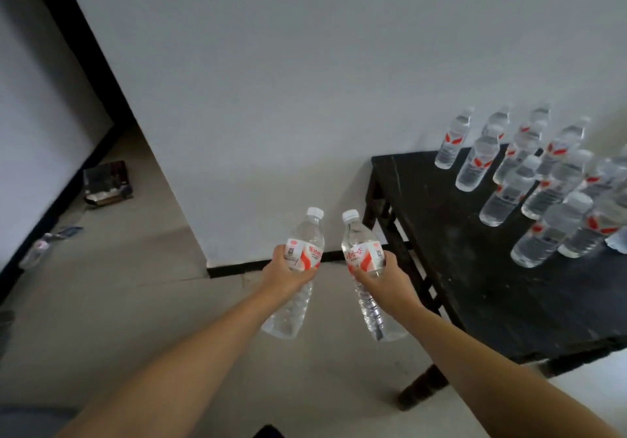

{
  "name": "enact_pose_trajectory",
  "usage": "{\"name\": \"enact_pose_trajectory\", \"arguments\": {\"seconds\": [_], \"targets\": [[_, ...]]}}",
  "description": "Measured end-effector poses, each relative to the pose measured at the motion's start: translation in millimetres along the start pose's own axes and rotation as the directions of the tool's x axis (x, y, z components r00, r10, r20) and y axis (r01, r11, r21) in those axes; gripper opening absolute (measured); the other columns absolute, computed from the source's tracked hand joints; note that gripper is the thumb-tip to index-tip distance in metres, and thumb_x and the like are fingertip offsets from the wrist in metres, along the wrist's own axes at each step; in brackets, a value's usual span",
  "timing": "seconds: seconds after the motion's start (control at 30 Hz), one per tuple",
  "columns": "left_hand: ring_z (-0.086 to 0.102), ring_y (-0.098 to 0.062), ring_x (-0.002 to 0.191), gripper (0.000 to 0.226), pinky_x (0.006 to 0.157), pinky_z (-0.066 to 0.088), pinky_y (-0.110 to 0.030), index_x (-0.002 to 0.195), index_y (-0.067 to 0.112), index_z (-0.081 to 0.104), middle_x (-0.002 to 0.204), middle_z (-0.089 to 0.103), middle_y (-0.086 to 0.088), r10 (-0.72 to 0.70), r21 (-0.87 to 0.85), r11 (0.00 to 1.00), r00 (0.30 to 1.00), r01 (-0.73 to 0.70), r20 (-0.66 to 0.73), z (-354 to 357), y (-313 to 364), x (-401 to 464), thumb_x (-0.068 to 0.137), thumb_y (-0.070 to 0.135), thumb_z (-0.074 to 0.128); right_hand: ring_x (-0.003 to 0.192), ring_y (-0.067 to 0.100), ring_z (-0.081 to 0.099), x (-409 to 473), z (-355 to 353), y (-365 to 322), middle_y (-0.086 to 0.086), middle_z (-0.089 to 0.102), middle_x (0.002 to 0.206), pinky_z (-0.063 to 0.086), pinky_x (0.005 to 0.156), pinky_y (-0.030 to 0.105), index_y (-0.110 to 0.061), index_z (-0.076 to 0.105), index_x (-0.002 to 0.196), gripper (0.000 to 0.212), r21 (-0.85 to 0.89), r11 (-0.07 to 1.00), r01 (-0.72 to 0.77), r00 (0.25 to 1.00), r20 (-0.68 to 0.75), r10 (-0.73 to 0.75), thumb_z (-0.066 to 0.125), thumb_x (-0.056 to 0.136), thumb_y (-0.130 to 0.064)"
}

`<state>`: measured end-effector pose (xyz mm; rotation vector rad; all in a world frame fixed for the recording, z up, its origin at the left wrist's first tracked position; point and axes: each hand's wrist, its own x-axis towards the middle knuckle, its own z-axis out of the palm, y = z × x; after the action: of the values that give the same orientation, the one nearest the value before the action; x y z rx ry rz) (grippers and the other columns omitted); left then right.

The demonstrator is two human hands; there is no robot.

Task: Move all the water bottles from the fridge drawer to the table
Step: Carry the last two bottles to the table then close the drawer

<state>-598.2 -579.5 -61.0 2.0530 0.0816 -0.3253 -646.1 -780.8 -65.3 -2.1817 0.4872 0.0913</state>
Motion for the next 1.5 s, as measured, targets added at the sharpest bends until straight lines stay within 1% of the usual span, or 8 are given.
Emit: {"name": "enact_pose_trajectory", "arguments": {"seconds": [0.17, 0.4, 0.53, 0.73, 1.03, 1.2, 1.3, 1.5], "targets": [[0.06, -0.012, 0.09, 0.059, 0.056, 0.042, -0.015, 0.122, 0.024, 0.039, 0.109, 0.06, 0.003, 0.059, 0.09, 0.993, 0.983, -0.076, 0.174, 21.5, 28.4, 75.0, 0.077, 0.037, 0.076, 0.091, 0.013, 0.065, 60.0, -11.2, 3.8, -0.005, 0.062, 0.107, 0.057, 0.08, 0.034, -0.021, 0.038, 0.132, 0.076, 0.009, 0.994, -0.113, 0.991, -0.075, 0.113, 0.066, 0.075, -0.063], [0.058, -0.019, 0.1, 0.059, 0.083, 0.05, -0.031, 0.121, 0.021, 0.041, 0.113, 0.058, 0.002, 0.157, 0.154, 0.964, 0.934, -0.215, 0.32, 47.1, 88.1, 220.1, 0.077, 0.039, 0.076, 0.097, 0.013, 0.065, 167.0, -35.2, -11.6, -0.004, 0.061, 0.119, 0.058, 0.084, 0.037, -0.026, 0.031, 0.138, 0.074, 0.115, 0.961, -0.251, 0.928, -0.252, 0.272, 0.066, 0.08, -0.056], [0.056, -0.019, 0.096, 0.053, 0.08, 0.046, -0.031, 0.115, 0.022, 0.04, 0.104, 0.056, 0.002, 0.199, 0.148, 0.943, 0.861, -0.298, 0.468, 55.2, 136.5, 296.1, 0.077, 0.031, 0.076, 0.095, 0.01, 0.059, 215.3, -54.3, -37.3, -0.004, 0.057, 0.124, 0.052, 0.072, 0.026, -0.023, 0.029, 0.14, 0.072, 0.262, 0.934, -0.244, 0.856, -0.394, 0.334, 0.068, 0.083, -0.044], [0.058, -0.019, 0.105, 0.055, 0.09, 0.048, -0.031, 0.117, 0.022, 0.046, 0.114, 0.059, -0.002, 0.262, 0.054, 0.919, 0.708, -0.39, 0.656, 90.3, 187.8, 382.3, 0.073, 0.014, 0.079, 0.113, 0.022, 0.058, 274.7, -77.2, -45.2, 0.002, 0.056, 0.124, 0.05, 0.091, 0.037, -0.017, 0.034, 0.136, 0.072, 0.517, 0.826, -0.224, 0.734, -0.468, 0.492, 0.076, 0.08, -0.028], [0.057, -0.025, 0.114, 0.07, 0.103, 0.044, -0.043, 0.128, 0.019, 0.044, 0.122, 0.06, -0.006, 0.253, -0.032, 0.955, 0.76, -0.293, 0.598, 178.7, 234.8, 466.5, 0.068, 0.016, 0.081, 0.112, 0.02, 0.058, 353.8, -113.4, -5.7, -0.003, 0.06, 0.117, 0.049, 0.098, 0.04, -0.024, 0.04, 0.132, 0.069, 0.613, 0.773, -0.162, 0.719, -0.464, 0.518, 0.08, 0.075, -0.019], [0.055, -0.02, 0.114, 0.066, 0.097, 0.043, -0.032, 0.128, 0.019, 0.044, 0.122, 0.059, -0.002, 0.257, -0.054, 0.954, 0.713, -0.294, 0.653, 228.2, 260.8, 504.3, 0.073, 0.013, 0.079, 0.11, 0.018, 0.06, 393.1, -129.4, 21.4, -0.006, 0.062, 0.113, 0.049, 0.097, 0.039, -0.034, 0.042, 0.12, 0.065, 0.623, 0.768, -0.15, 0.69, -0.49, 0.533, 0.081, 0.073, -0.014], [0.057, -0.022, 0.115, 0.068, 0.103, 0.045, -0.039, 0.128, 0.02, 0.045, 0.124, 0.061, -0.003, 0.253, -0.054, 0.956, 0.713, -0.29, 0.654, 256.9, 262.1, 518.7, 0.07, 0.015, 0.081, 0.109, 0.017, 0.062, 412.3, -134.6, 36.8, -0.002, 0.064, 0.115, 0.051, 0.096, 0.038, -0.034, 0.04, 0.122, 0.067, 0.614, 0.771, -0.17, 0.682, -0.491, 0.542, 0.081, 0.073, -0.014], [0.056, -0.012, 0.107, 0.067, 0.091, 0.042, -0.026, 0.127, 0.02, 0.046, 0.114, 0.059, 0.006, 0.293, -0.08, 0.943, 0.69, -0.323, 0.662, 278.9, 244.5, 523.9, 0.071, 0.017, 0.082, 0.095, -0.004, 0.059, 417.0, -129.3, 46.4, -0.016, 0.06, 0.107, 0.045, 0.079, 0.007, -0.033, 0.038, 0.124, 0.064, 0.544, 0.809, -0.222, 0.676, -0.512, 0.53, 0.079, 0.077, -0.018]]}}
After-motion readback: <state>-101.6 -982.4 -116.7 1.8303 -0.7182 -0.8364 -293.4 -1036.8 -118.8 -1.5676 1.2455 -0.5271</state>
